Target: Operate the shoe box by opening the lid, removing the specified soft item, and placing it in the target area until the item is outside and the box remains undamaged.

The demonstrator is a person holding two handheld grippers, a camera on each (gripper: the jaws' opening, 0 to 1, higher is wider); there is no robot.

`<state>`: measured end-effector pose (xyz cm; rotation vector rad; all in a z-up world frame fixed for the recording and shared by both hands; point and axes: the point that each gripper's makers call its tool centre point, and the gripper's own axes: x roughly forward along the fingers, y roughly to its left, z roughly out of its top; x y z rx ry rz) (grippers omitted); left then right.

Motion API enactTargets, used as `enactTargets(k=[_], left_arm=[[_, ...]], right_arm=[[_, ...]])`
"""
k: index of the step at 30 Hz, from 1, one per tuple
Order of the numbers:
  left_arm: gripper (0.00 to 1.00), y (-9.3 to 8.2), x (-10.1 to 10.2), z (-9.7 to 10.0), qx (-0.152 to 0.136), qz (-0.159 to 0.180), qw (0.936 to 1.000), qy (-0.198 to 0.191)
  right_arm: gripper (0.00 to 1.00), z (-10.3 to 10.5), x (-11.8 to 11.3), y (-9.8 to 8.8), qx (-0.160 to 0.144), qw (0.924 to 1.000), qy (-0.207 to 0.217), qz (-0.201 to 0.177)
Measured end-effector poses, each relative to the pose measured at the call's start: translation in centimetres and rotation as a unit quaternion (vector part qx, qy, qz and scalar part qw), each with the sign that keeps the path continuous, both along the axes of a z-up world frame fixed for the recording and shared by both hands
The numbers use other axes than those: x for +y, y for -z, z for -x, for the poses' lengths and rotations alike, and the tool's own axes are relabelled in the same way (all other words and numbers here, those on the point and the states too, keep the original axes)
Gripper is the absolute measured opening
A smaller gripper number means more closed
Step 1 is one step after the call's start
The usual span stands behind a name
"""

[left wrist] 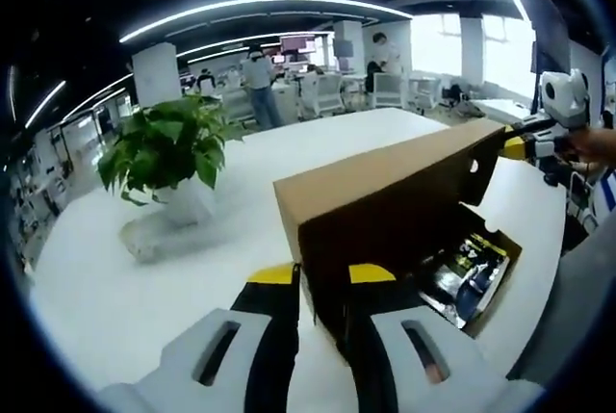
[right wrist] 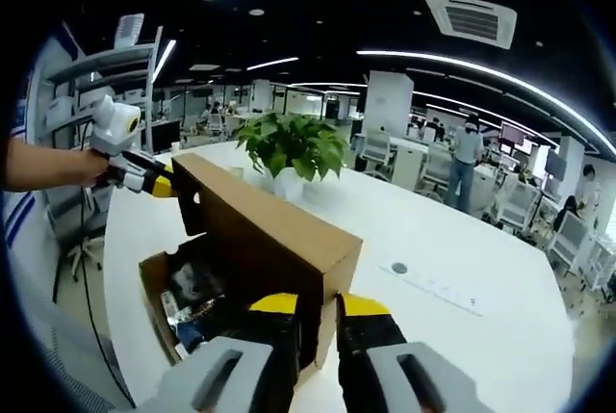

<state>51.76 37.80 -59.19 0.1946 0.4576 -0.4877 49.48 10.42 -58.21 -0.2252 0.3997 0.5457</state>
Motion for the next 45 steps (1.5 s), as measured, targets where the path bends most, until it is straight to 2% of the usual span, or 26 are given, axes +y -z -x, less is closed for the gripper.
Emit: enactTargets(k=[5, 9, 17, 31, 34, 45], left_arm=[[0.09, -0.1, 0.1, -0.7, -0.004, 0.003, 1.0, -0.007], [0.05, -0.1, 0.4, -1.1, -0.006, 0.001, 0.9999, -0.011], [0.01, -0.2, 0.8, -2.2, -0.004, 0.018, 0.9993, -0.031], [0.0, 0.1, 0.8, -3.0, -0.002, -0.008, 0.9986, -0.052], [0.0, 0.1, 1.0, -2.9, -0.002, -0.006, 0.9984, -0.057], [0.0, 0.1, 1.0, -3.3, -0.004, 0.004, 0.9981, -0.061]], right_arm=[[0.02, -0.6, -0.4, -0.1, -0.002, 1.0, 0.006, 0.004], [0.01, -0.9, -0.4, -0.1, -0.002, 1.0, 0.007, 0.005], [0.01, -1.6, -0.6, -0.2, -0.004, 0.9999, 0.013, 0.001], [0.01, -2.1, -0.6, -0.3, -0.004, 0.9998, 0.019, -0.01], [0.01, -2.3, -0.7, -0.2, -0.009, 0.9997, 0.02, -0.009], [0.06, -1.9, -0.9, 1.4, -0.007, 0.9995, 0.029, -0.013]])
